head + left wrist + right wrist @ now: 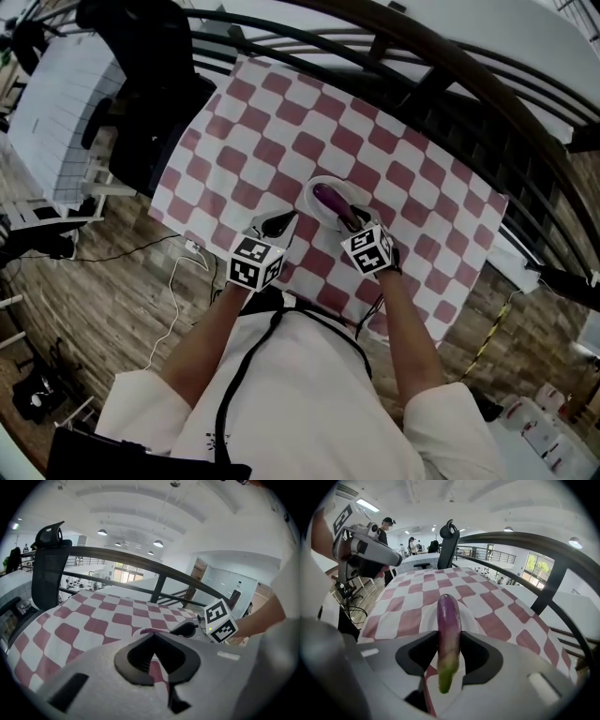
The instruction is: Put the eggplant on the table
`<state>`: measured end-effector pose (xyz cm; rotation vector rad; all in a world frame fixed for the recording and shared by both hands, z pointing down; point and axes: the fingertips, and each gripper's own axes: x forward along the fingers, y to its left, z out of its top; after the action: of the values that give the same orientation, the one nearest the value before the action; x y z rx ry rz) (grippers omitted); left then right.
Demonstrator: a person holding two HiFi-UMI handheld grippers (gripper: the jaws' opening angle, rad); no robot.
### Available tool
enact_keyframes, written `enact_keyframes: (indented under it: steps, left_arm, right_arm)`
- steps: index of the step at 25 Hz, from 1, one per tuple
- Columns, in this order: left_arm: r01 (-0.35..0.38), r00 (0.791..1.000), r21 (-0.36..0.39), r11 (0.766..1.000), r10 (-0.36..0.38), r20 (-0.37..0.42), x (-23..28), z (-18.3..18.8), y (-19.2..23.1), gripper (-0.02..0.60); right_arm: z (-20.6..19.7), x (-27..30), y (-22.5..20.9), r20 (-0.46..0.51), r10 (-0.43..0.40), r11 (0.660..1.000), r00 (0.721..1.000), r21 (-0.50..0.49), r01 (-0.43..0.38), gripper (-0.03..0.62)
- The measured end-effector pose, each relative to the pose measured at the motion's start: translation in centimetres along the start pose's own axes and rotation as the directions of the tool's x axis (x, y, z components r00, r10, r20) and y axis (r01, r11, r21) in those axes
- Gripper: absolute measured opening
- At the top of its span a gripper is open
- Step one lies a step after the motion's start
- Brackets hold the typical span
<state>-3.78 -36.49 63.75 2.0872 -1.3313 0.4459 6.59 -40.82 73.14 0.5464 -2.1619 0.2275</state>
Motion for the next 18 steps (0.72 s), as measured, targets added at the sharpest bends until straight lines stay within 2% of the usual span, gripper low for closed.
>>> enact_keyframes:
  steps: [12, 18]
  left_arm:
    - [-0.003, 1.0, 0.0, 1.0, 0.003, -0.022, 0.1, -0.8, -0.8, 0.005]
    - [-0.006, 1.0, -0.004, 1.0, 0.006, -0.008, -0.5, -0.5, -0.9, 0.005]
  right_arm:
    - [-0.4, 1.7, -0.1, -0.041, -0.004, 0.996, 0.999, -0.085, 0.001, 0.164]
    - [-0.4, 1.8, 0.0, -0.043, -0.008, 0.996, 0.999, -0.091, 0.004, 0.165]
